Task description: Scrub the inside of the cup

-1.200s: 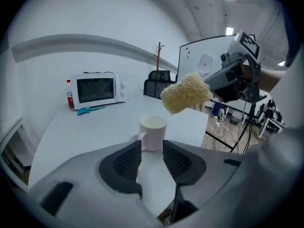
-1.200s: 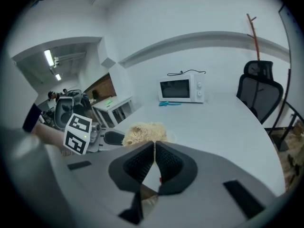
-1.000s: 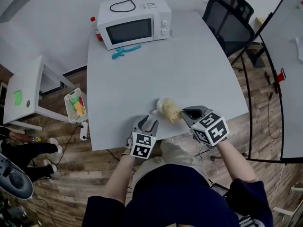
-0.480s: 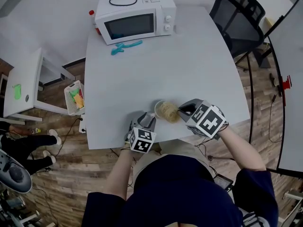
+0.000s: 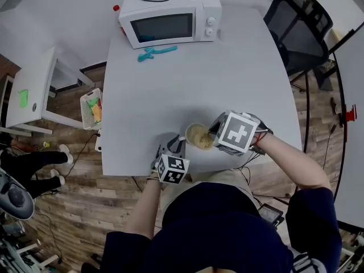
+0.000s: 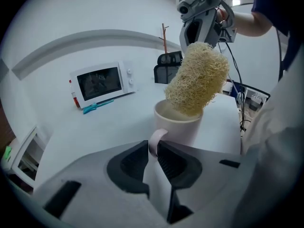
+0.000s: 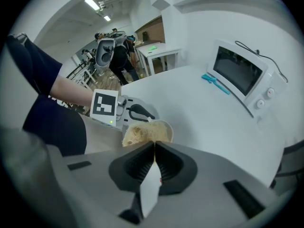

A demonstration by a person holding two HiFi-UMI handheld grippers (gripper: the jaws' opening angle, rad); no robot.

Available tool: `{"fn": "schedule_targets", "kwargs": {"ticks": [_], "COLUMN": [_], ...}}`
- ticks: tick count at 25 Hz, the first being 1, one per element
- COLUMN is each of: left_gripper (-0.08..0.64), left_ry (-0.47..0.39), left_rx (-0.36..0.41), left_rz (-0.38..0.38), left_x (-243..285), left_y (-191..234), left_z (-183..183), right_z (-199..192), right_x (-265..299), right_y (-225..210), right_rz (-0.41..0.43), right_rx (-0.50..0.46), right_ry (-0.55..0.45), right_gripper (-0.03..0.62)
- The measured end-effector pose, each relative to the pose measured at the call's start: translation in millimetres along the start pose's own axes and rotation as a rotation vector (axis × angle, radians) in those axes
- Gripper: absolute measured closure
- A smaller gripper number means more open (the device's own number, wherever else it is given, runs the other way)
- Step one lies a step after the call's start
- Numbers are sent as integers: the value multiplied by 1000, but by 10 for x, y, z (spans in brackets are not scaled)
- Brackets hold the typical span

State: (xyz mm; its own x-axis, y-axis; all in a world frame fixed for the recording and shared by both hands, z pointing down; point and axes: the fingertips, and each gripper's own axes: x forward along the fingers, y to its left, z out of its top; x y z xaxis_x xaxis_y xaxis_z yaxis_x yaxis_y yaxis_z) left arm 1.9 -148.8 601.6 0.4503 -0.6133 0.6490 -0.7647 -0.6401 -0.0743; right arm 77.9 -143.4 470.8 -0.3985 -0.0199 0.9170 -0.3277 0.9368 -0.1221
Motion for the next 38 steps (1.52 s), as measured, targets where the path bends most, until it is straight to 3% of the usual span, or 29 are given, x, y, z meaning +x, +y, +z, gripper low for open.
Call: {"fn": "schedule_targets", "kwargs": {"ticks": [11, 17, 23, 32, 38], "left_gripper": [508, 511, 512, 512, 512], "left_ry": [-34, -48, -52, -52, -52], "left_rx": [-118, -170, -187, -197, -201], "left_rz": [74, 96, 104, 110, 104], "left_x": [61, 61, 63, 64, 42], "left_y": [67, 80, 89, 100, 47], "left_z": [53, 67, 64, 59, 48], "right_z": [30, 26, 115, 78, 22], "right_x": [419, 656, 879, 919, 890], "right_y": [-230, -289, -264, -259, -283], "right_rz": [126, 112, 114, 117, 100], "right_rx": [-57, -158, -279, -271, -197], "right_ry": [259, 355, 348, 368, 365], "right_gripper": [561, 561, 561, 561, 561]}}
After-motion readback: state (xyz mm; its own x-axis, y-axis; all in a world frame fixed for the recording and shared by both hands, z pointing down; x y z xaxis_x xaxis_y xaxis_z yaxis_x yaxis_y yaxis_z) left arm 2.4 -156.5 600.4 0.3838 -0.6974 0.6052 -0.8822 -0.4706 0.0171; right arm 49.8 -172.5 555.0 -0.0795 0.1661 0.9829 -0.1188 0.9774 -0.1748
